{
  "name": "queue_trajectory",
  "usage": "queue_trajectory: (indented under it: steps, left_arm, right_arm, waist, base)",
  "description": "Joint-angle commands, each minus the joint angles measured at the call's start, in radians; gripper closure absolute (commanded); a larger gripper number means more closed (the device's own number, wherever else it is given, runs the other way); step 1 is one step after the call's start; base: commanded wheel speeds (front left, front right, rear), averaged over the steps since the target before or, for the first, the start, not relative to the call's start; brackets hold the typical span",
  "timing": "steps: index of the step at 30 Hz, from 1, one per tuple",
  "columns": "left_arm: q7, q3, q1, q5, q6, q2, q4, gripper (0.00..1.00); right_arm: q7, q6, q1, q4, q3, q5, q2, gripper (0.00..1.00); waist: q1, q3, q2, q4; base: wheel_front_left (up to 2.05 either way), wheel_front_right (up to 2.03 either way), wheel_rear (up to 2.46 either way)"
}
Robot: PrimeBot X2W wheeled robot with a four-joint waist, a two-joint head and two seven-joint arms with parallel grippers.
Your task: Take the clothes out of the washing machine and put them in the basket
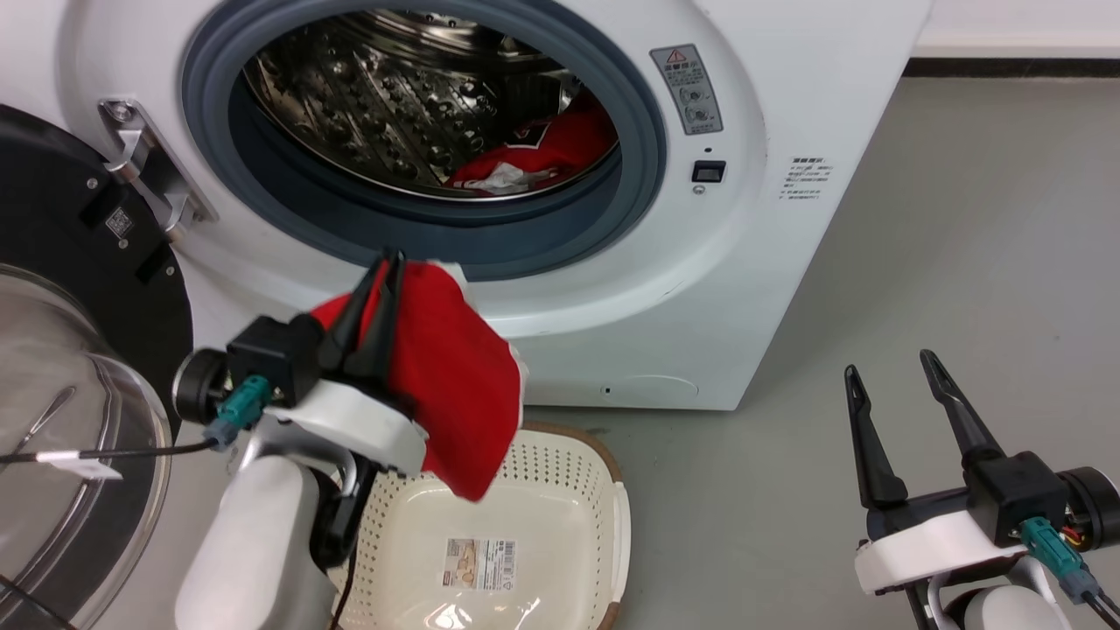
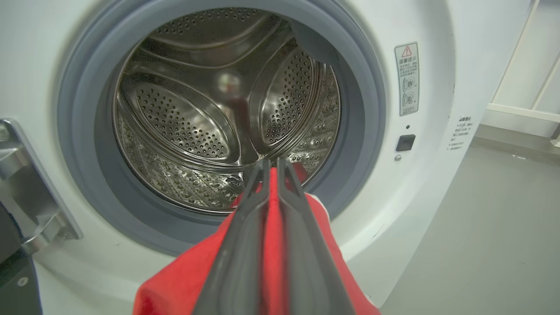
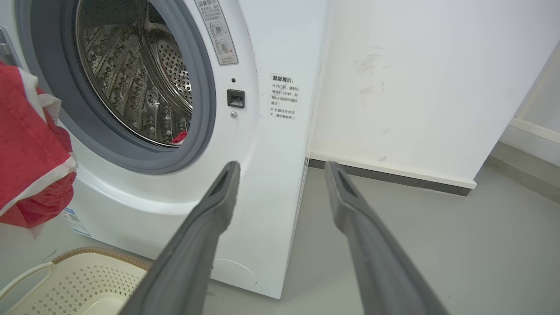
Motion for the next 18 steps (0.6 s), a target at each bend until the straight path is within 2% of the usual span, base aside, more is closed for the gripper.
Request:
queue_trajectory:
  steps: [1,9,18]
  left_arm:
    - [0.001,-0.003,0.014,-0.006,-0.001,0.0,-0.004,1.0]
    - [0.026,-0.043,0.074,-0.035,-0.001,0.003,0.141,1.0]
    - [-0.028,-0.045,-0.065,-0.044,0.003,-0.022,0.46,1.0]
  right_arm:
    - [-0.002,-0.001,-0.006,-0.003,-0.002,-0.007,0.0,0.0]
    - [-0.002,-0.001,-0.039,-0.016,-0.001,-0.025,0.0,0.0]
    - [-0.002,-0.001,-0.094,-0.052,-0.016,-0.062,0.0,0.0]
  waist:
    - [0.0001,0.012,-0.0001,0.006]
    - [0.0001,0.101,-0.0001,0.005]
    - [0.0001,0.277,-0.0001,-0.02]
  base:
    - [0.0,0.0,0.0]
    - [0.0,0.0,0.0]
    - [0.0,0.0,0.0]
